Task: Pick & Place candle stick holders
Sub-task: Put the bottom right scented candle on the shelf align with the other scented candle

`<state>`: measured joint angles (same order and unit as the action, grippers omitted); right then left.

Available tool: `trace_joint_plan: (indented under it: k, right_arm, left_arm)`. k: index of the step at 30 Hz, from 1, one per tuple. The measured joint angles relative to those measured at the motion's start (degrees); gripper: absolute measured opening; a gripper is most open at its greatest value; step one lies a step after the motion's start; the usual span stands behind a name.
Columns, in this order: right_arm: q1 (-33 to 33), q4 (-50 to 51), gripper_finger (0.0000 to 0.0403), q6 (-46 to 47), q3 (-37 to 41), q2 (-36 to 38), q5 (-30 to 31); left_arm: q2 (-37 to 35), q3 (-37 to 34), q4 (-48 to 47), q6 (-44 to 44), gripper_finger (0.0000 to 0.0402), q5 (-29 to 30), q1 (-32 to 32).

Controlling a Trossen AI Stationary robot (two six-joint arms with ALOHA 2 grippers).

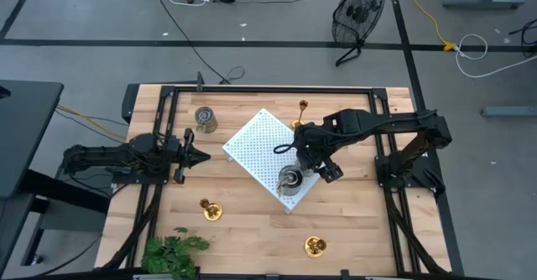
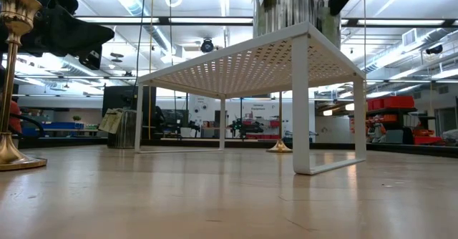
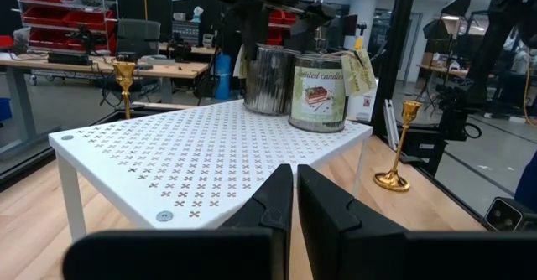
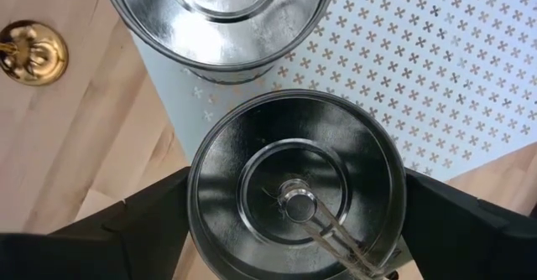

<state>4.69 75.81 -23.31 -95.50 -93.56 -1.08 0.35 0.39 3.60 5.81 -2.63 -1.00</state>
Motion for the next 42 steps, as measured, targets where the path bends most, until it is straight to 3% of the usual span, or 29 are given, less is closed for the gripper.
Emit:
trace_joint_plan:
  k: [7, 42]
  right_arm:
    - [0.0, 0.1, 0.0396, 0.3, 0.1, -0.2, 0.4]
    - [0.0, -1.7, 0.0400, -0.1, 0.0, 3.7, 0.2]
  left_arm:
    - [0.0, 0.0, 0.0, 0.0, 0.0026, 0.0, 0.0]
    - [0.0, 0.0, 0.0, 0.0, 0.0025, 0.0, 0.0]
